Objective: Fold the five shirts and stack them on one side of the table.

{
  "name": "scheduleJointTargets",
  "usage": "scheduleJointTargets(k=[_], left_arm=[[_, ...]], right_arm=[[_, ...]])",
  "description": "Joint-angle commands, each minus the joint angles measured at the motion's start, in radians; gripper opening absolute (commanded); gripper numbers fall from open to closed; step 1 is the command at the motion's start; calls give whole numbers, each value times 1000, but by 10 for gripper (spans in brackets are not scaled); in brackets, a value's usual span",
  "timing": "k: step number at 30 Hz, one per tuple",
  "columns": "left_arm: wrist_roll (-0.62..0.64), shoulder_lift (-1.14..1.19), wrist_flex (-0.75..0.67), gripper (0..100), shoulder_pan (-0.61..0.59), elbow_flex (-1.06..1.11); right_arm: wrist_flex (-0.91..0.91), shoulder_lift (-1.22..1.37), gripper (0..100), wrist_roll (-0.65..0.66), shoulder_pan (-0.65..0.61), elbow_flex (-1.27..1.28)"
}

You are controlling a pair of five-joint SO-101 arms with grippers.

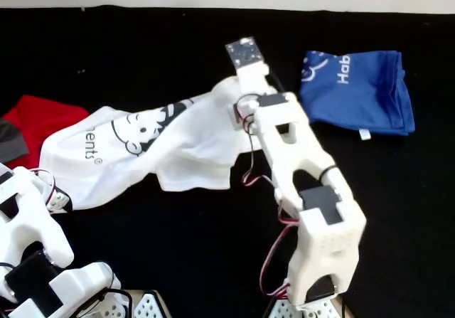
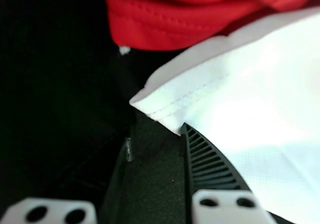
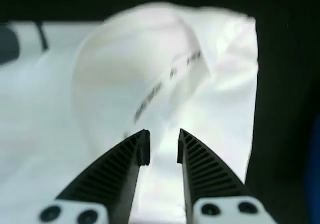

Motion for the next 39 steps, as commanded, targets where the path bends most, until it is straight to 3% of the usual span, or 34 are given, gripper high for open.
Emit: scheduleJointTargets(k=[1,14,20,25,30,39], left_arm=[[11,4,-17,158,15,7],[11,4,-17,158,15,7],[9,4,-17,158,15,7],[9,4,-17,158,15,7],[9,4,-17,158,15,7],[8,4,-17,158,15,7]], right_arm=[[186,-122,101,11,-31,-50],[469,-199,104,9,-312,-39],[509,-104,193,5,-364,-41],[447,35,182,5,-355,-51],[329,101,183,3,-269,-51],[387,99,210,-63,-151,-191]])
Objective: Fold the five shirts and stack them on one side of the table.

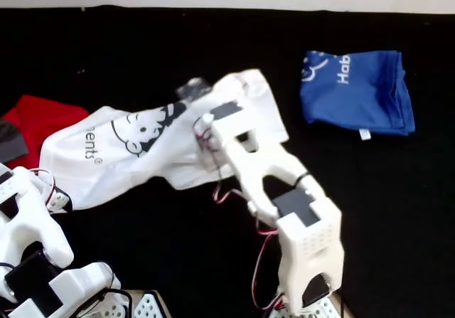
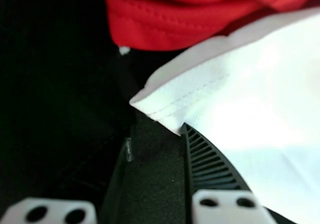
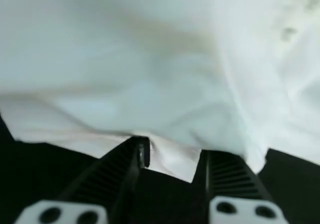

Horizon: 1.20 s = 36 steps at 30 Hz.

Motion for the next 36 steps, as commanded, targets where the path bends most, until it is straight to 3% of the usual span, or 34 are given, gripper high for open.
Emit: scheduleJointTargets(k=[1,10,25,27,31,36], left_arm=[[8,4,-17,158,15,7],[8,4,-17,158,15,7],[8,4,-17,158,15,7],[8,4,-17,158,15,7],[8,4,-17,158,15,7],[8,4,-17,158,15,7]], right_arm=[[54,-4,218,-35,44,-105],[283,1,224,-41,-70,-188],[189,208,224,-41,-59,-174],[157,216,189,-41,-35,-173],[145,205,0,-41,18,-180],[223,113,6,-38,45,-189]])
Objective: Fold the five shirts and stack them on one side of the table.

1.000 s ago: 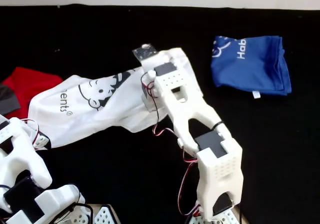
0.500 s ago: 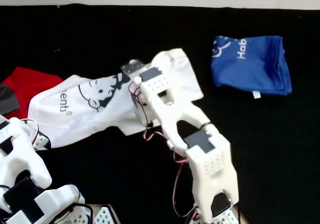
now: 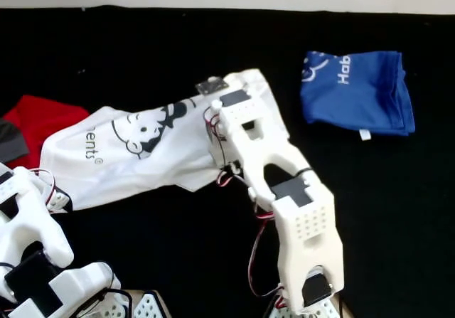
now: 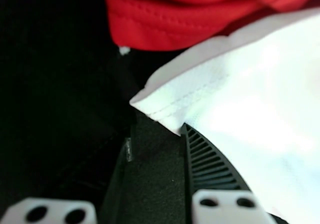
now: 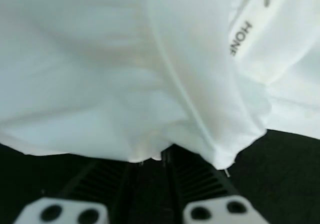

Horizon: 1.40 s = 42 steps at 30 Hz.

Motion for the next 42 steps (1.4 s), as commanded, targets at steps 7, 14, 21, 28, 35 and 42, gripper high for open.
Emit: scheduleJointTargets(k=[7,14,21,28,35,42], left_arm=[[8,4,-17,158,15,7],[8,4,-17,158,15,7],[8,4,-17,158,15,7],[8,4,-17,158,15,7],[8,4,-17,158,15,7],[8,4,-17,158,15,7]], right_arm=[[260,-318,6,-5,5,-16],[401,-372,6,-2,5,-1],[381,-380,87,150,-47,117],[282,-371,164,207,-33,15],[-125,-263,163,189,-4,217],[-317,-18,163,184,128,5]])
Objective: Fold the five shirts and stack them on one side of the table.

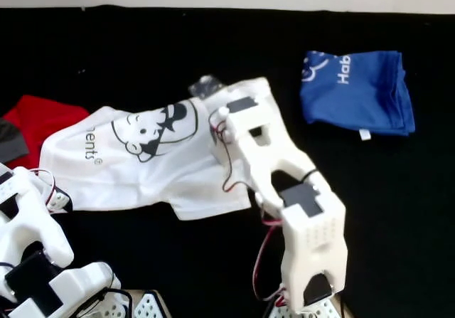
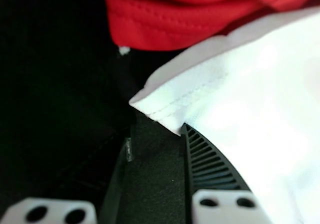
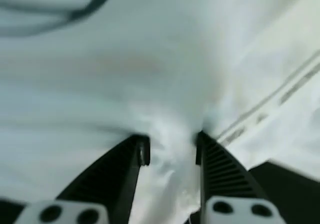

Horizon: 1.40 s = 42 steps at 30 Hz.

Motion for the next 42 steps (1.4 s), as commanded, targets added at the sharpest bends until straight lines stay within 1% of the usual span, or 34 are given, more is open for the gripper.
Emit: scheduleJointTargets(k=[1,6,8,11,19,21,24,26,32,34,38,39,42], left_arm=[[8,4,-17,158,15,7],[8,4,-17,158,15,7],[8,4,-17,158,15,7],[8,4,-17,158,15,7],[8,4,-17,158,15,7],[8,4,-17,158,15,7],[8,4,-17,158,15,7],[8,4,-17,158,15,7],[8,4,-17,158,15,7],[8,4,-17,158,15,7],[8,4,-17,158,15,7],[8,4,-17,158,15,7],[8,4,-17,158,15,7]], right_arm=[[-81,85,163,-8,111,-199],[-68,185,163,-9,180,-461],[-5,191,163,-9,186,-538],[150,189,163,-9,170,-638],[644,191,166,-3,90,-970],[661,179,166,-5,74,-992],[659,128,166,-3,59,-932],[659,76,166,-3,30,-839],[648,-179,166,-2,-81,-358],[605,-229,178,-5,-116,-214],[475,-255,276,-6,-177,21],[438,-255,286,-5,-191,64],[343,-255,276,-8,-216,153]])
